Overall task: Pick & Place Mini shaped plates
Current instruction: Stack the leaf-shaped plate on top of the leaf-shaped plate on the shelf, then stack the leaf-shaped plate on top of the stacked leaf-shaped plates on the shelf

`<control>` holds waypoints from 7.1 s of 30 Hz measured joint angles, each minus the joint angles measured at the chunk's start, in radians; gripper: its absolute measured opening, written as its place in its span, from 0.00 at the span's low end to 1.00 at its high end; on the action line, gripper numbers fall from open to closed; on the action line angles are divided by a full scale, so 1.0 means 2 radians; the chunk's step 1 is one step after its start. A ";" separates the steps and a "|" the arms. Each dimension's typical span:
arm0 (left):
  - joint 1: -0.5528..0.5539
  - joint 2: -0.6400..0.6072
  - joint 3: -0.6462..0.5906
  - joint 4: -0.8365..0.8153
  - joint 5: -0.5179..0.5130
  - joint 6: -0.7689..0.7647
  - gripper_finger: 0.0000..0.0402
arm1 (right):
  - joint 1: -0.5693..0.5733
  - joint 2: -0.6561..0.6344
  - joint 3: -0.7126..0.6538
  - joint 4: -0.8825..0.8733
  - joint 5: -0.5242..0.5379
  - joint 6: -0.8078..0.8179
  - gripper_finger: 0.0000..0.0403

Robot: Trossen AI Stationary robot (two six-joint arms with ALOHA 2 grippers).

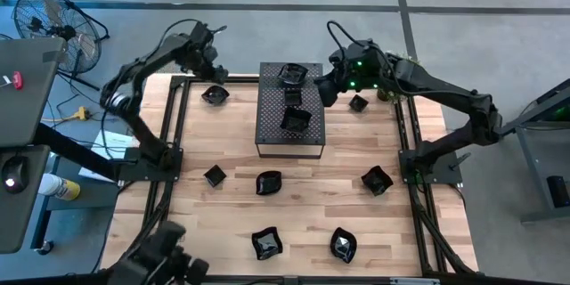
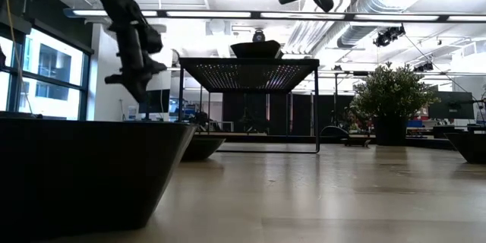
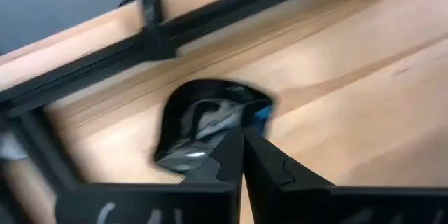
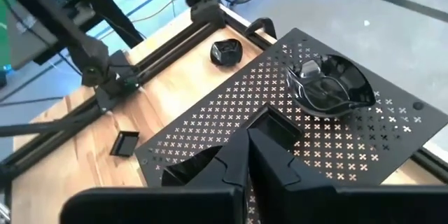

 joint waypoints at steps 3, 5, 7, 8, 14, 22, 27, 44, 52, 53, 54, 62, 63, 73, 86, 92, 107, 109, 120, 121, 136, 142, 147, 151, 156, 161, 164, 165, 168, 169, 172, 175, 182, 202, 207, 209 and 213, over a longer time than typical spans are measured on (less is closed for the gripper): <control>0.004 0.046 0.036 -0.039 -0.020 0.030 0.09 | 0.000 0.000 0.000 0.000 -0.004 -0.014 0.00; 0.005 0.070 0.053 -0.055 -0.038 0.048 0.14 | 0.000 0.000 0.000 0.000 -0.006 -0.022 0.01; 0.005 0.088 0.060 -0.059 -0.061 0.064 0.20 | 0.000 0.000 0.000 0.000 -0.006 -0.025 0.01; 0.005 0.094 0.060 -0.059 -0.073 0.070 0.23 | 0.000 0.000 0.000 0.000 -0.006 -0.027 0.02; 0.005 0.124 0.060 -0.057 -0.088 0.120 0.30 | 0.000 0.000 0.000 0.001 -0.010 -0.037 0.00; 0.005 0.152 0.060 -0.032 -0.083 0.133 0.30 | 0.000 0.000 0.000 0.004 -0.012 -0.037 0.01; 0.016 0.168 0.060 -0.038 -0.087 0.132 0.27 | 0.000 0.000 0.000 0.004 -0.012 -0.037 0.01; 0.031 0.149 0.083 -0.077 -0.032 0.127 0.01 | 0.000 0.000 0.000 0.004 -0.012 -0.040 0.01; 0.043 0.117 0.222 -0.151 0.012 0.103 0.00 | 0.000 0.000 0.000 0.004 -0.012 -0.046 0.01; 0.046 0.116 0.247 -0.165 0.023 0.098 0.00 | 0.000 0.000 0.000 0.004 -0.012 -0.047 0.01; 0.047 0.115 0.272 -0.175 0.035 0.088 0.00 | 0.000 0.000 0.000 0.004 -0.012 -0.049 0.01; 0.014 0.113 0.436 -0.207 0.143 -0.001 0.00 | 0.000 0.000 0.000 0.004 -0.012 -0.059 0.01; 0.003 0.113 0.448 -0.205 0.151 -0.011 0.00 | 0.000 0.000 0.000 0.004 -0.012 -0.059 0.01; -0.123 0.129 0.462 -0.097 0.211 -0.128 0.00 | 0.000 0.000 0.000 0.004 -0.012 -0.063 0.00; -0.206 0.210 0.461 -0.054 0.154 -0.183 0.00 | 0.000 0.000 0.000 0.009 -0.012 -0.063 0.00; -0.208 0.228 0.461 -0.063 0.121 -0.184 0.00 | 0.000 0.000 0.000 0.010 -0.012 -0.063 0.01; -0.202 0.238 0.460 -0.071 0.111 -0.170 0.00 | 0.000 0.000 0.000 0.021 -0.012 -0.068 0.01; -0.202 0.239 0.460 -0.073 0.111 -0.170 0.01 | 0.000 0.000 0.000 0.023 -0.013 -0.068 0.00; -0.202 0.239 0.460 -0.072 0.112 -0.166 0.14 | 0.000 0.000 0.000 0.023 -0.014 -0.068 0.00; -0.201 0.239 0.460 -0.072 0.111 -0.166 0.16 | 0.000 0.000 0.000 0.023 -0.014 -0.068 0.00; -0.198 0.183 0.460 -0.084 0.089 -0.075 0.03 | 0.000 -0.004 0.000 0.010 -0.016 -0.096 0.01; -0.229 0.139 0.458 -0.043 0.053 -0.038 0.02 | 0.003 -0.035 -0.070 0.084 -0.042 -0.127 0.00; -0.257 0.087 0.376 0.053 0.049 -0.023 0.00 | 0.003 -0.093 -0.189 0.199 -0.051 -0.093 0.00; -0.275 0.027 0.256 0.158 0.047 -0.022 0.00 | 0.003 -0.148 -0.254 0.236 -0.050 -0.067 0.00; -0.293 -0.061 0.081 0.326 0.049 -0.053 0.00 | 0.002 -0.218 -0.296 0.230 -0.042 -0.063 0.00; -0.307 -0.132 -0.045 0.427 0.050 -0.084 0.00 | -0.005 -0.266 -0.305 0.189 -0.042 -0.074 0.00; -0.317 -0.150 -0.073 0.414 0.057 -0.117 0.00 | -0.013 -0.282 -0.305 0.164 -0.050 -0.084 0.00; -0.320 -0.152 -0.077 0.407 0.064 -0.131 0.00 | -0.016 -0.284 -0.305 0.157 -0.057 -0.089 0.00; -0.339 -0.153 -0.082 0.394 0.056 -0.139 0.00 | -0.023 -0.286 -0.305 0.148 -0.085 -0.101 0.00; -0.350 -0.154 -0.085 0.395 0.043 -0.128 0.00 | -0.025 -0.286 -0.305 0.145 -0.092 -0.102 0.00; -0.382 -0.154 -0.107 0.425 0.023 -0.100 0.00 | -0.021 -0.279 -0.305 0.135 -0.087 -0.102 0.00; -0.402 -0.158 -0.139 0.463 0.027 -0.092 0.00 | -0.001 -0.274 -0.305 0.108 -0.062 -0.098 0.00; -0.393 -0.210 -0.232 0.570 0.045 -0.106 0.00 | 0.098 -0.275 -0.281 0.008 0.011 -0.035 0.00; -0.388 -0.384 -0.383 0.569 0.023 -0.102 0.00 | 0.369 -0.158 -0.267 -0.060 0.003 0.213 0.04; -0.388 -0.388 -0.383 0.536 0.027 -0.092 0.00 | 0.414 -0.096 -0.268 -0.051 -0.043 0.255 0.15; -0.388 -0.388 -0.383 0.532 0.028 -0.092 0.00 | 0.426 -0.069 -0.268 -0.036 -0.060 0.261 0.20; -0.388 -0.388 -0.383 0.531 0.029 -0.092 0.00 | 0.442 -0.012 -0.268 0.000 -0.099 0.261 0.28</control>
